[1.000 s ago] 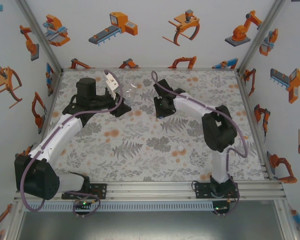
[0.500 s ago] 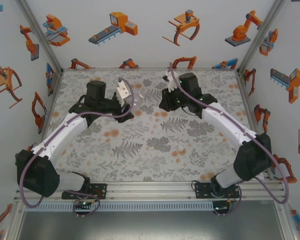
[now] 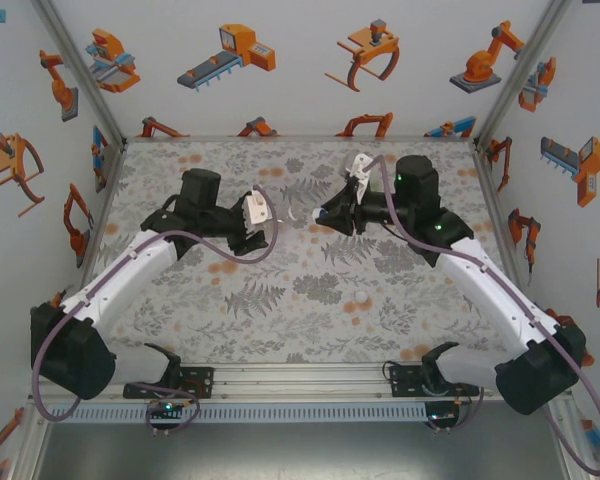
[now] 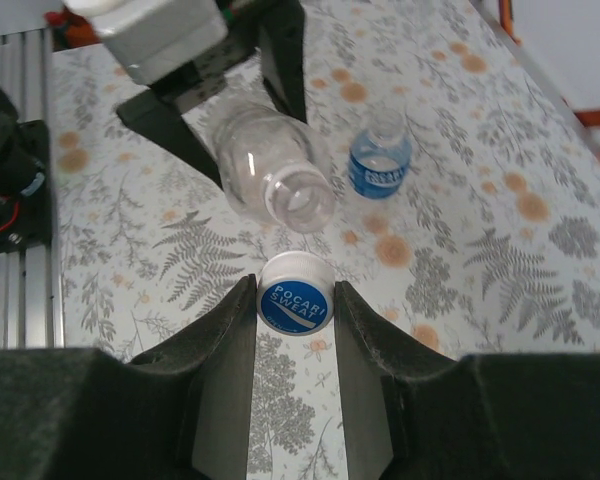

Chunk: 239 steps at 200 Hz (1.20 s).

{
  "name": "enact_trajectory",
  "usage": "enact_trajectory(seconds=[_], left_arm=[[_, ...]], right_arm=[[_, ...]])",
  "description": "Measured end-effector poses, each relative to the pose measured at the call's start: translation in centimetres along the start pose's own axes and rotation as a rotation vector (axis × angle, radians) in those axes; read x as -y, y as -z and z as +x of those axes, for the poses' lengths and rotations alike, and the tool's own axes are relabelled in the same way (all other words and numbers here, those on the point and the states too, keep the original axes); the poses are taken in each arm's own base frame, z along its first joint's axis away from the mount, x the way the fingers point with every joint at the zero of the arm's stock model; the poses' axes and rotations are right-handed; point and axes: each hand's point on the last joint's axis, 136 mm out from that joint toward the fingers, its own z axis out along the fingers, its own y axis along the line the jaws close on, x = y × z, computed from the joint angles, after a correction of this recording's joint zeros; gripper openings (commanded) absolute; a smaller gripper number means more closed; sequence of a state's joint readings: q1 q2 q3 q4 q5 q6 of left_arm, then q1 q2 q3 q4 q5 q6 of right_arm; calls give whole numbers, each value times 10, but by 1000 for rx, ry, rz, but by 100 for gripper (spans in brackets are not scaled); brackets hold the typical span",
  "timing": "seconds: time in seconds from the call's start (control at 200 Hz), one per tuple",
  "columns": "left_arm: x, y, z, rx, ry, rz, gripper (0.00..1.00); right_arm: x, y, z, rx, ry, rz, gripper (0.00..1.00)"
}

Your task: Screw on the bottle caps

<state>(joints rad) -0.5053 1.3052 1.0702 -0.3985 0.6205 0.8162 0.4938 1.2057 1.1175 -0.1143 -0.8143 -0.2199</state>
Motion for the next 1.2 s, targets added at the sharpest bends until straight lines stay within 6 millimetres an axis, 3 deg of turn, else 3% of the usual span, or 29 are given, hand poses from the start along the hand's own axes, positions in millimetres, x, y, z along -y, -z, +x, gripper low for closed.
enact_trajectory(seconds=[0.31,0.866,1.197], left_arm=[[24,-1,-3,3,-91,84,0],[32,2,-6,26,-100,117,0],[33,2,-5,21,-94,123,0]], right_arm=[[-22,1,-11,61,76,-132,0],[-28,-16,12,10,39,-211,0],[-35,-20,10,10,53,-240,0]])
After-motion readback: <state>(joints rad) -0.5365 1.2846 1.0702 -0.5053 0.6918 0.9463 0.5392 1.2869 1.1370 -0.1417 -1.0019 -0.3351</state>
